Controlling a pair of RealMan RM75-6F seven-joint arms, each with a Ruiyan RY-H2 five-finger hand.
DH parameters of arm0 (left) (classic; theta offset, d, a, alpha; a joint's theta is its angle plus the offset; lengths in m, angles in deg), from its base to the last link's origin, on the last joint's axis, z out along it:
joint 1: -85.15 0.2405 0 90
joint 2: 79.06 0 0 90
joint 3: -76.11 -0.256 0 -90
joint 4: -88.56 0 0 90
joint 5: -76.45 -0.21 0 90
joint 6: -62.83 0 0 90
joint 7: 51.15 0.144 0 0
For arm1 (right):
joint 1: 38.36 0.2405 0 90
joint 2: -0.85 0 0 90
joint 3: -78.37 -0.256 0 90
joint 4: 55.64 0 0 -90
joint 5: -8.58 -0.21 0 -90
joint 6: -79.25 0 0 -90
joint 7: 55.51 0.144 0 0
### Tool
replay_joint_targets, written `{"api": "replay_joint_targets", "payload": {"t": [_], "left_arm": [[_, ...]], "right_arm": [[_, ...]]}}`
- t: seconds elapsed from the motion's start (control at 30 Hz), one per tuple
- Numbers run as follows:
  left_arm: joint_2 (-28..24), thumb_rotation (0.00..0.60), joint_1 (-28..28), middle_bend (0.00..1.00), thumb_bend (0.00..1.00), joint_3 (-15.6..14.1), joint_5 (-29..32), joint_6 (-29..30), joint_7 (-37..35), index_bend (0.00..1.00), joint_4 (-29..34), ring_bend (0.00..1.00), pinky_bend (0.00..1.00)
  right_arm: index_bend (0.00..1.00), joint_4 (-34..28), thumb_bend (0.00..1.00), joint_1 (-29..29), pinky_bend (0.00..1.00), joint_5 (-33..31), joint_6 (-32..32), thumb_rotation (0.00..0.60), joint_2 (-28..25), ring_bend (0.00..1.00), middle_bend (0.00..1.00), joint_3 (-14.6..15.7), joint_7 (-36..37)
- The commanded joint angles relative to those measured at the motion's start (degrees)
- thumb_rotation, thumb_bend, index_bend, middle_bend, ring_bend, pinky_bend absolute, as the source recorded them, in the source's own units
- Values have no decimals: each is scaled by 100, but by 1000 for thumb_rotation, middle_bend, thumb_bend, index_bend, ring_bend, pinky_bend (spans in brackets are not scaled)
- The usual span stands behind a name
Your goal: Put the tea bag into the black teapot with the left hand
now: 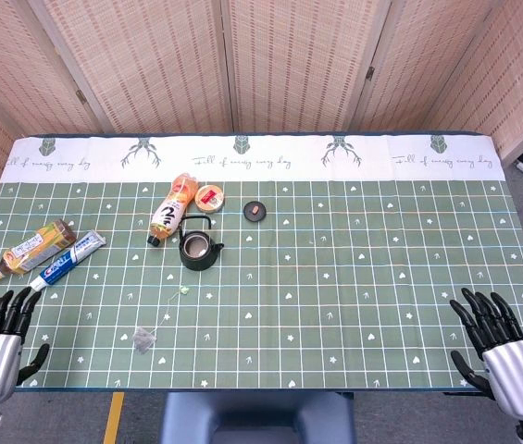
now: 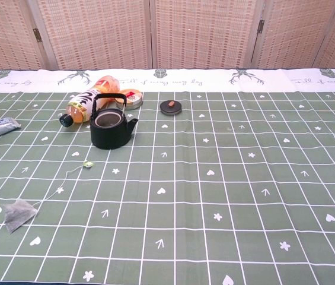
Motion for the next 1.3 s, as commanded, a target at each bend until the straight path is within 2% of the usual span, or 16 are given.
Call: {"api": "replay_joint_targets", "payload": {"t": [0.03,0.1,0.2,0.23,0.3,0.4,0.5,0.6,1.03,1.3], "left_arm": [[216,600,-282,242,357,0,-24,-478,210,117,-57,152,224],[405,600,-471,411,357,38,-132,-692,276,144,-178,318,360],[808,600,-754,589,357,170,-330,-847,114,176,-545,491,481],[977,600,-836,638,358,233,-394,-835,15,192,-713,536,533],[1389,600,-1028,812,357,339,-517,-843,-288,253,-1168,701,712],[1932,600,-1288,968,357,381,-642,-928,-842,314,-1803,863,853],[2404,600,-1481,1000,358,402,-717,-949,-1252,435,-2349,942,923],[2725,600,-1644,1000,358,442,-720,-1002,-1405,496,-2708,957,941],[3492,600,-2081,1000,358,517,-416,-1461,-1051,493,-3475,990,977],[3938,600,-2309,1000,358,570,-200,-1692,-938,535,-4063,1000,1000]], "right_arm": [[0,70,366,-9,0,178,-91,600,73,49,0,24,-50],[0,151,365,-5,0,341,-126,600,128,50,0,60,-129],[0,259,366,1,0,527,-179,600,151,59,0,125,-106],[0,289,366,-1,0,569,-208,600,150,63,0,137,-85],[0,359,366,-23,0,649,-311,600,157,64,0,154,-44],[0,469,365,-85,0,751,-527,600,176,65,0,166,23],[0,588,365,-144,0,813,-739,600,205,65,0,160,117],[0,669,366,-175,0,823,-844,600,228,64,0,152,190],[0,935,366,-250,0,1173,-1064,600,342,65,0,247,93],[0,1014,366,-288,0,1221,-1171,600,358,68,0,259,119]]}}
